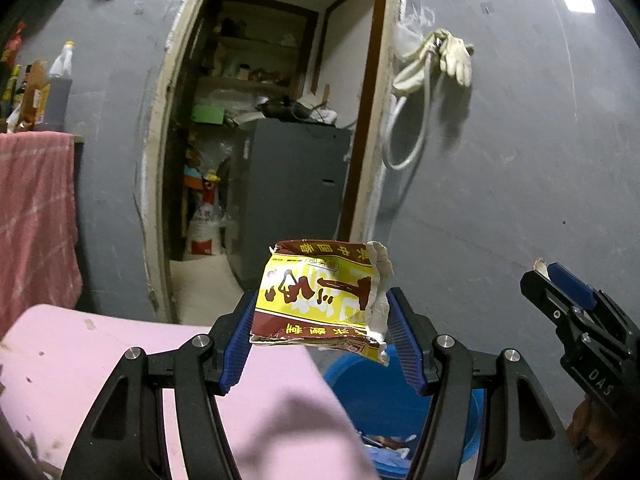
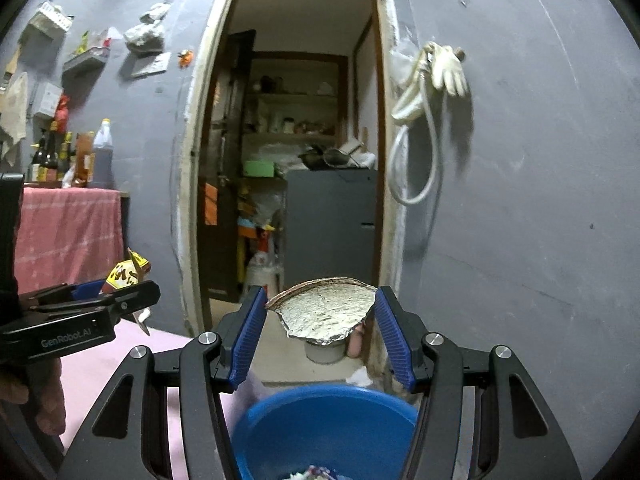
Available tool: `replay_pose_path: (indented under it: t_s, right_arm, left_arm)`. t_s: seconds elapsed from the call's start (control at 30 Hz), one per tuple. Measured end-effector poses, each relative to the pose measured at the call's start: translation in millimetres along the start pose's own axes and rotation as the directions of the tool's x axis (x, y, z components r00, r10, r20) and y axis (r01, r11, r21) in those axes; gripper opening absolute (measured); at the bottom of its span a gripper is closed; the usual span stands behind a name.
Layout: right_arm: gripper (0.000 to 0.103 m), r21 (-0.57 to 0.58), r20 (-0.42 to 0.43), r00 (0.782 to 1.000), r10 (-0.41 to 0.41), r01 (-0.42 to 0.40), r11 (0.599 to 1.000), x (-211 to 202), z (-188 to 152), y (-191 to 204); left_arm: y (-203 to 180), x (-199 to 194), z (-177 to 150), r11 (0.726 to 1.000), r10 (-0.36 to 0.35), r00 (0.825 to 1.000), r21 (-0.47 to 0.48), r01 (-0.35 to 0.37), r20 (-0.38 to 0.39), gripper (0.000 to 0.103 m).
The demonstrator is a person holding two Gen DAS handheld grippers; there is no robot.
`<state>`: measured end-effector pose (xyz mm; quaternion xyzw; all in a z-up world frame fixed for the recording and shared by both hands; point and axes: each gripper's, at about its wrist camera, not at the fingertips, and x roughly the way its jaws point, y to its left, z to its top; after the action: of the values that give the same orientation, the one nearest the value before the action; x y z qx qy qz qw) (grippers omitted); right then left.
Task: Collect trash
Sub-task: 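Lift the yellow bag and pale scrap and carry them over the blue basin, then open both grippers to drop the bag and scrap into the basin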
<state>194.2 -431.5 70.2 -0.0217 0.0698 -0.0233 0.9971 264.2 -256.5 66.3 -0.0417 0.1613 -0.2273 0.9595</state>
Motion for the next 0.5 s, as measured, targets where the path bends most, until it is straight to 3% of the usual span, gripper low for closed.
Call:
replay_pose_path:
  t_s: [0.27,0.5]
  right_arm:
    - [0.054,0.016,-0.095,0.995,-0.024,0.025,1.0,9,-27,-25]
    - [0.055,0.072,-0.208,0.978,-0.003,0.018,0.997,24,-50,-45]
  left_arm:
    - [-24,33,-19,1.0,0.008,0.994,-0.005,-0.009,-0.11,0.057]
    - [-37,63,-41,1.0,0.001,0.967,-0.019,-0.006,-0.254,0.058]
